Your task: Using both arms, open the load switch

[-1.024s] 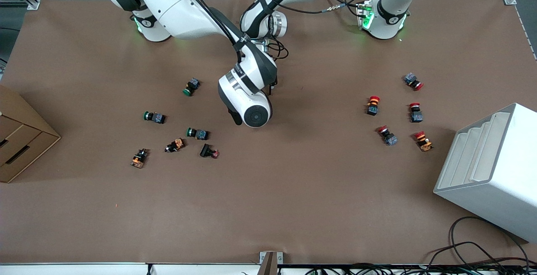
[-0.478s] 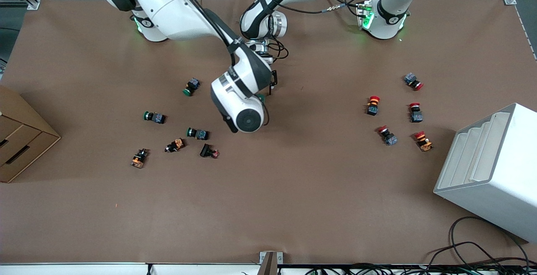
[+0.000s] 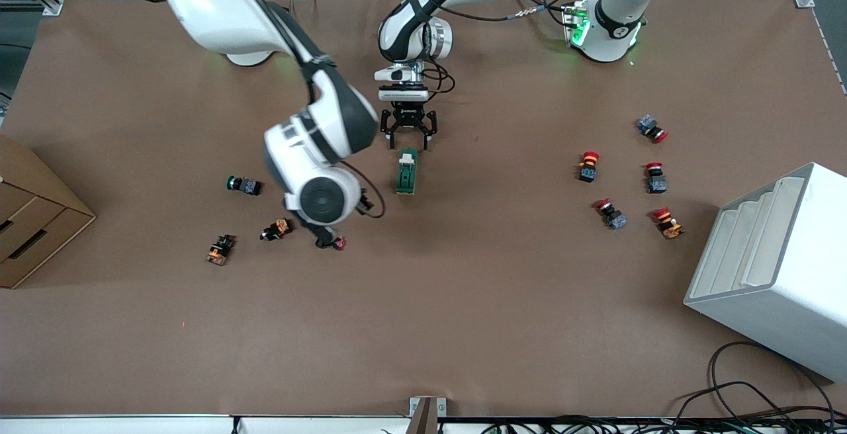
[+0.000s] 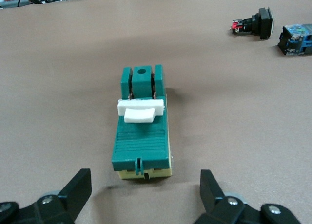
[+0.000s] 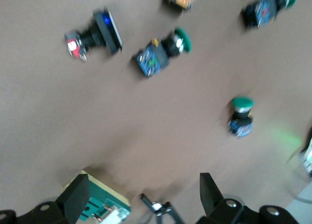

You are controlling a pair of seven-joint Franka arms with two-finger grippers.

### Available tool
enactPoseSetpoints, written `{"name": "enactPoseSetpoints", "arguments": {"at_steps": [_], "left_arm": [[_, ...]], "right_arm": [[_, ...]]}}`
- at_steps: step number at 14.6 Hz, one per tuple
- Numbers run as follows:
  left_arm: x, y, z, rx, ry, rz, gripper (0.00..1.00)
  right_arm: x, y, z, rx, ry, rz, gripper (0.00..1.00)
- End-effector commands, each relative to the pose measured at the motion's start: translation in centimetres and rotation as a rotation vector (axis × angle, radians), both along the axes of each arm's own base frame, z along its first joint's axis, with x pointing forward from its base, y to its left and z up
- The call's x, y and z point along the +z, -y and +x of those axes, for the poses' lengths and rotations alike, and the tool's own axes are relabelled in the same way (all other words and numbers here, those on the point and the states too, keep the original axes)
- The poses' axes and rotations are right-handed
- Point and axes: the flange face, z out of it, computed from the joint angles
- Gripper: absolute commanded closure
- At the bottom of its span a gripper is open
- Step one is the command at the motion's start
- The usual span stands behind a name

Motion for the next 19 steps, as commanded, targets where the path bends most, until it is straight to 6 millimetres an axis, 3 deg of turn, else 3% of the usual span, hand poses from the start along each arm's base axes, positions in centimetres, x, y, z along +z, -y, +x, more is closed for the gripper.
{"name": "enactPoseSetpoints", "arguments": {"at_steps": [1,7,9,12,14,17,19], "left_arm": [[2.1,0.6,0.5,0.011,-0.004,0.027,0.02],[8.7,3.0,2.7,0.068,-0.086,0.067,0.02],[12.2,3.8,3.7,0.093,-0.126,0.064,0.01],[18.8,4.0,7.2,0.133,-0.193,0.039,0.01],[24.0,3.7,9.7,0.162,-0.288,0.01,0.01],[30.1,1.4,14.1,0.158,-0.358,0.006,0.0],[31.9,1.1,15.2,0.166,-0.411,0.008,0.0]], "right_arm": [[4.9,7.0,1.6,0.144,0.005,0.082,0.0],[14.4,21.5,3.3,0.528,0.058,0.213,0.0],[16.6,26.0,3.2,0.604,0.062,0.218,0.0],[18.2,32.6,3.1,0.631,0.083,0.256,0.0],[19.2,35.6,3.1,0.602,0.104,0.238,0.0],[20.8,38.2,3.4,0.636,0.131,0.231,0.0],[22.7,40.2,3.5,0.648,0.174,0.227,0.0]]}}
